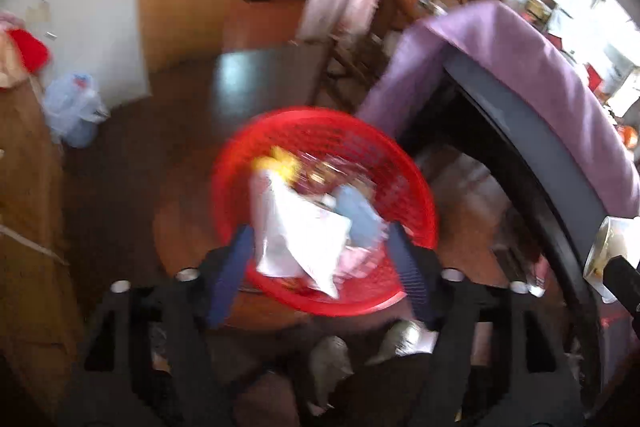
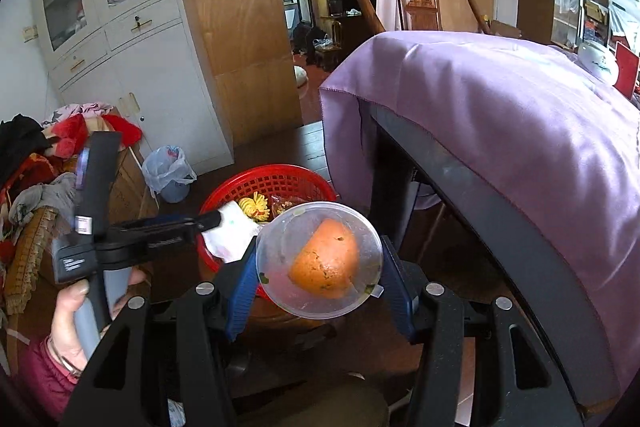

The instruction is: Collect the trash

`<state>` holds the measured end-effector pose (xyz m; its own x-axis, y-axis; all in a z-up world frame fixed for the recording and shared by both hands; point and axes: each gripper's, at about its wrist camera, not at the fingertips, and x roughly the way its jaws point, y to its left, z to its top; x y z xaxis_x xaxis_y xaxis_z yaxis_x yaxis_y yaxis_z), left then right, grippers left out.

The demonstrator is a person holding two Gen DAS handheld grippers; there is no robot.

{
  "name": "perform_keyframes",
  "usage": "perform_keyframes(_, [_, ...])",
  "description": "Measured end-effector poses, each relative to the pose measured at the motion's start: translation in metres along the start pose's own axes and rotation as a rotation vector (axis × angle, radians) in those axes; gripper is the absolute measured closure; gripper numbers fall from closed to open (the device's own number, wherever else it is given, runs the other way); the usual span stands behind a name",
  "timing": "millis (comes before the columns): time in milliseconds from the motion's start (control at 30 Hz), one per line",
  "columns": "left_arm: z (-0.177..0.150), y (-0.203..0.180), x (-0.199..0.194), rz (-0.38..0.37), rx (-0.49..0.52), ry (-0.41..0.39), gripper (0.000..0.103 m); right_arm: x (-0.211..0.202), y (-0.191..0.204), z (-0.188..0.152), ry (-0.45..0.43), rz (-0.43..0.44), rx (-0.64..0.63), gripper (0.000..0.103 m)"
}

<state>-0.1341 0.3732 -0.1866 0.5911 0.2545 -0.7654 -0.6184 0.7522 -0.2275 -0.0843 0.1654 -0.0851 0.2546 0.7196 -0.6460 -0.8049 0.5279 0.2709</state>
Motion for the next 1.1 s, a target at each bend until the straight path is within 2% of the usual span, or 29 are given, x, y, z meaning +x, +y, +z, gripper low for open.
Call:
perform_keyframes(200, [0.004, 0.025, -0.041, 0.235, -0.052, -0.188, 0.013, 0.022, 0.021, 0.023, 0.020, 0.049, -0.012, 0.047])
perform_keyframes(367, [0.008, 0.049, -0.048, 0.317, -0.084, -0.220, 0.011, 0.061, 0.044, 0.042, 0.073, 0.080, -0.020, 0.047])
perform_keyframes(533, [0.010, 0.066, -0.053, 0.299, -0.122, -0.207, 0.009, 0.111, 0.060, 0.043, 0.152, 0.058, -0.038, 0.046])
perform_keyframes(700, [0.009, 0.066, -0.050, 0.277, -0.123, -0.196, 0.008, 0.153, 0.064, 0.039, 0.210, 0.028, -0.015, 0.046])
perform_keyframes(800, [0.007, 0.059, -0.045, 0.288, -0.105, -0.184, 0.008, 0.166, 0.061, 0.035, 0.216, 0.007, -0.004, 0.035])
perform_keyframes(967, [0.007, 0.057, -0.045, 0.268, -0.103, -0.176, 0.007, 0.152, 0.058, 0.035, 0.179, -0.005, 0.006, 0.035])
perform_keyframes(1100, [0.006, 0.052, -0.055, 0.235, -0.104, -0.202, 0.007, 0.112, 0.054, 0.033, 0.099, -0.030, 0.014, 0.035])
